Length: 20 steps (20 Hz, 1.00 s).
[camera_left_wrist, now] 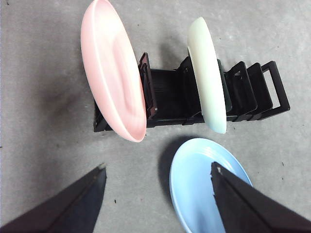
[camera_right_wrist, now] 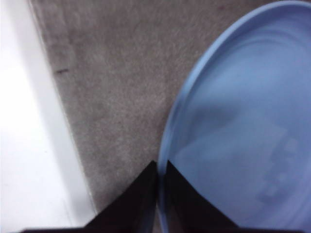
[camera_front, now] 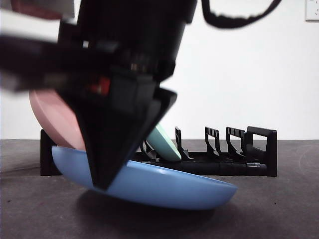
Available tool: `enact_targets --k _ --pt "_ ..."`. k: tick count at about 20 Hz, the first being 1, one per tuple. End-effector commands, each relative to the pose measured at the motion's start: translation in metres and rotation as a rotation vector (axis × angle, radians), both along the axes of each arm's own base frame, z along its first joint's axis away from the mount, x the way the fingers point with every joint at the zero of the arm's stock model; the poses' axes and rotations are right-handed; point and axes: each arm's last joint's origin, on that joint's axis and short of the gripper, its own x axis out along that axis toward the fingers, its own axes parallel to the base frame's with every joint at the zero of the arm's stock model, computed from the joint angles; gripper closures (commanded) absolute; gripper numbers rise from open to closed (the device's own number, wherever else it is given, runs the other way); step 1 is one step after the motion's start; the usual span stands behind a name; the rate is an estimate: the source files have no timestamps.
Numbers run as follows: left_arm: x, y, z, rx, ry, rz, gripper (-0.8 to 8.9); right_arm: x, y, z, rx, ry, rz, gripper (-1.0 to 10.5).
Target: Place the plate
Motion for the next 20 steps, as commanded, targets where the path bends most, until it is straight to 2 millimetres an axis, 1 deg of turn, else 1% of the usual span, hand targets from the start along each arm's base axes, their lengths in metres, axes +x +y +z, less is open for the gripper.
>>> enact_targets --k 1,7,8,10,11,12,13,15,16,17,18,19,20 --pt "0.001 -0.001 0.006 0.004 -0.031 -0.014 4.69 -0.002 0.006 -0.010 -0.030 -0.001 0.020 9.4" --pt "0.001 -0.001 0.006 0.007 -0.034 -0.017 4.69 0.000 0.011 -0.026 -0.075 0.012 0.019 9.2" --pt "0.001 -0.001 0.006 0.008 -0.034 -0.018 4.69 0.000 0.011 -0.027 -0.078 0.014 0.019 8.9" --pt "0.001 -0.001 0.006 0.021 -0.042 -0.031 4.69 0.000 0.011 -0.026 -0.073 0.018 0.008 7.8" --pt "0.001 -0.001 0.006 0.021 -0.043 -0.032 4.69 -0.001 0.011 -0.022 -0.060 0.035 -0.013 7.6" --pt "0.001 -0.001 0.007 0.021 -0.044 -0.031 4.69 -0.002 0.010 -0.016 -0.044 0.062 -0.019 7.6" --pt "0.001 -0.001 0.007 0.021 -0.045 -0.031 4.69 -0.003 0.010 -0.005 -0.003 0.091 -0.016 7.6" --pt "0.001 -0.001 0.007 0.021 -0.047 -0.031 4.69 -0.004 0.007 0.027 0.128 0.138 -0.012 7.6" --pt "0.001 -0.001 0.007 0.021 -0.047 -0.031 4.69 -0.004 0.001 0.045 0.200 0.134 -0.022 7.6" --pt "0.001 -0.001 0.007 0.021 -0.050 -0.031 4.69 -0.001 -0.007 0.062 0.266 0.117 -0.043 7.6" --pt "0.002 -0.001 0.007 0.020 -0.055 -0.031 4.69 0.006 -0.021 0.080 0.335 0.098 -0.088 7.6" --pt "0.003 -0.001 0.008 0.018 -0.066 -0.029 4.69 0.014 -0.033 0.092 0.382 0.081 -0.133 7.6" --pt "0.004 -0.001 0.010 0.012 -0.091 -0.025 4.69 0.026 -0.050 0.105 0.430 0.066 -0.206 7.6"
